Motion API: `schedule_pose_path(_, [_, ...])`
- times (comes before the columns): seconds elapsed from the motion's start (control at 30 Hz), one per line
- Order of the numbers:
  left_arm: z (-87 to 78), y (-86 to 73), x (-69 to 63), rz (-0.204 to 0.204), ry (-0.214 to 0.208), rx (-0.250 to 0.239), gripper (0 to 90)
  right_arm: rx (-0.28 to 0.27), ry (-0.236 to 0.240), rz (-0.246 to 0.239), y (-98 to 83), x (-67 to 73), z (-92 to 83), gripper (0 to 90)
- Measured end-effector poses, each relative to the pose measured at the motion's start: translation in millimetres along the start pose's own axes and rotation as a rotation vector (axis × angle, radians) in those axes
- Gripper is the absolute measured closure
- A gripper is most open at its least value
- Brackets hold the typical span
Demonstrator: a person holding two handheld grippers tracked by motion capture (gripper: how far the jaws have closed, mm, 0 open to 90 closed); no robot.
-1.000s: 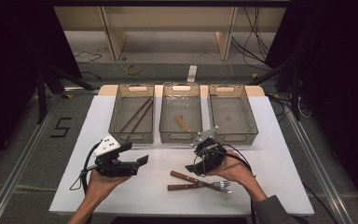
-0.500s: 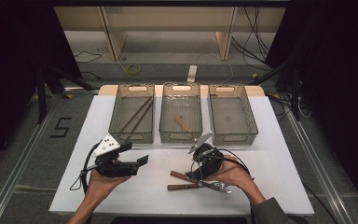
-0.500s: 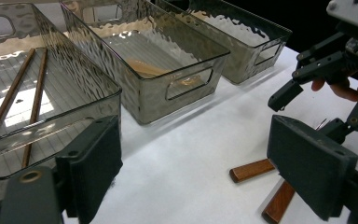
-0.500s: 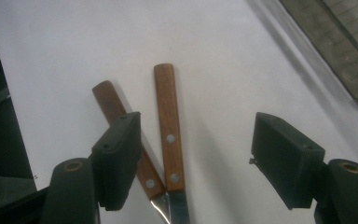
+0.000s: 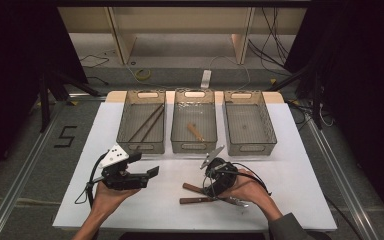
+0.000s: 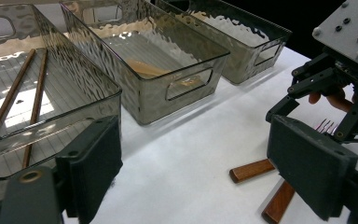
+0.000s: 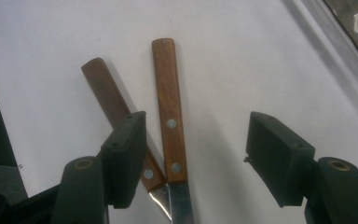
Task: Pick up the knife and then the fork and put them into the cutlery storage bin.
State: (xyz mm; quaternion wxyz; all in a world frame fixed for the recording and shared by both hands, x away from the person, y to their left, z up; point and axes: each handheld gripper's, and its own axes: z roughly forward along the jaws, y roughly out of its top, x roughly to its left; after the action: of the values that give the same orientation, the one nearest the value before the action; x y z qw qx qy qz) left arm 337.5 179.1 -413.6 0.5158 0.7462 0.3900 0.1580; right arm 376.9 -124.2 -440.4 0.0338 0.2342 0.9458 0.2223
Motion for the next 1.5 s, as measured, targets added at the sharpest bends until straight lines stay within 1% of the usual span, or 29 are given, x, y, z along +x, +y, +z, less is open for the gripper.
schedule_pose_path(0.03, [0.1, -0.1, 0.2, 0.001, 0.0, 0.002, 17.1, 0.002, 0.002, -0.003, -0.2, -0.4, 0.6, 40.1])
schedule_pose_path(0.1, [0.4, -0.3, 0.4, 0.0, 0.0, 0.004, 17.1, 0.014, 0.004, 0.006, -0.3, -0.2, 1.4, 42.1])
schedule_pose_path(0.23, [-0.8, -0.5, -0.2, 0.006, 0.003, 0.003, 17.1, 0.026, 0.002, 0.001, 0.1, 0.2, 4.7, 46.0])
schedule_pose_path(0.37, [-1.2, -0.6, -1.2, 0.013, 0.002, 0.006, 17.1, 0.035, 0.0, -0.018, 1.0, 2.3, 8.2, 50.2])
schedule_pose_path(0.4, [-1.2, -0.8, -1.6, 0.016, 0.003, 0.007, 17.1, 0.044, -0.001, -0.01, 1.3, 3.4, 8.4, 51.4])
schedule_pose_path(0.43, [-1.3, -0.8, -1.9, 0.02, 0.003, 0.007, 17.1, 0.044, -0.004, -0.024, 1.0, 3.0, 9.6, 52.2])
schedule_pose_path(0.53, [-1.4, -0.9, -2.4, 0.024, 0.004, 0.007, 17.1, 0.054, -0.001, -0.017, 0.8, 3.5, 11.0, 55.1])
schedule_pose_path(0.57, [-1.4, -1.0, -2.5, 0.023, 0.005, 0.007, 17.1, 0.054, 0.002, -0.028, 0.6, 3.2, 11.9, 55.9])
schedule_pose_path(0.63, [-1.5, -1.0, -2.3, 0.024, 0.006, 0.007, 17.1, 0.059, 0.003, -0.032, 0.7, 3.7, 13.3, 57.1])
schedule_pose_path(0.67, [-1.5, -1.0, -2.4, 0.025, 0.006, 0.007, 17.1, 0.061, 0.006, -0.045, 0.6, 3.6, 14.1, 57.8])
schedule_pose_path(0.7, [-1.5, -1.0, -2.5, 0.026, 0.007, 0.008, 17.1, 0.06, 0.008, -0.049, 0.6, 4.4, 15.0, 58.6])
schedule_pose_path(0.73, [-1.3, -1.0, -2.7, 0.026, 0.008, 0.007, 17.1, 0.069, 0.01, -0.042, 0.9, 5.7, 15.4, 59.8])
schedule_pose_path(0.77, [-1.2, -1.0, -2.8, 0.027, 0.008, 0.008, 17.1, 0.071, 0.006, -0.059, 0.6, 5.6, 16.9, 60.7])
schedule_pose_path(0.8, [-1.1, -1.0, -3.0, 0.028, 0.009, 0.008, 17.1, 0.078, -0.001, -0.056, 0.8, 6.7, 18.3, 61.6])
schedule_pose_path(0.87, [-1.3, -1.0, -2.9, 0.034, 0.008, 0.01, 17.1, 0.092, -0.008, -0.073, 0.2, 6.4, 20.8, 63.8])
schedule_pose_path(0.9, [-1.1, -1.0, -2.9, 0.034, 0.009, 0.01, 17.1, 0.102, -0.002, -0.052, 0.6, 7.8, 20.6, 65.0])
schedule_pose_path(0.93, [-1.1, -1.0, -2.8, 0.035, 0.009, 0.012, 17.1, 0.103, -0.006, -0.065, 0.4, 7.4, 21.3, 65.7])
schedule_pose_path(1.0, [-1.0, -1.1, -2.9, 0.035, 0.01, 0.012, 17.1, 0.109, 0.0, -0.058, 0.8, 8.5, 20.9, 67.5])
schedule_pose_path(1.07, [-1.1, -1.1, -3.0, 0.035, 0.009, 0.012, 17.1, 0.102, -0.003, -0.073, 0.5, 8.2, 21.8, 69.0])
schedule_pose_path(1.1, [-1.0, -1.1, -3.0, 0.036, 0.011, 0.011, 17.1, 0.107, -0.003, -0.071, 0.5, 8.6, 21.9, 69.8])
schedule_pose_path(1.13, [-1.0, -1.2, -3.0, 0.036, 0.011, 0.012, 17.1, 0.109, -0.007, -0.083, 0.1, 8.2, 22.8, 70.3])
schedule_pose_path(1.17, [-1.0, -1.1, -2.9, 0.036, 0.011, 0.013, 17.1, 0.114, -0.011, -0.079, 0.1, 8.5, 23.4, 70.9])
schedule_pose_path(1.2, [-1.1, -1.1, -2.9, 0.036, 0.011, 0.013, 17.1, 0.115, -0.011, -0.087, 0.0, 7.8, 23.7, 70.9])
schedule_pose_path(1.27, [-1.1, -1.2, -2.9, 0.036, 0.012, 0.012, 17.1, 0.119, -0.005, -0.089, 0.2, 7.0, 23.5, 71.2])
schedule_pose_path(1.4, [-1.1, -1.2, -2.9, 0.037, 0.013, 0.012, 17.1, 0.121, -0.008, -0.089, 0.6, 7.1, 23.8, 72.3])
schedule_pose_path(1.47, [-1.1, -1.3, -2.8, 0.034, 0.008, 0.012, 17.1, 0.122, -0.007, -0.095, 0.1, 6.3, 23.6, 74.6])
schedule_pose_path(1.5, [-1.3, -1.2, -2.7, 0.035, 0.008, 0.012, 17.1, 0.126, -0.005, -0.084, 0.0, 6.2, 23.0, 75.5])
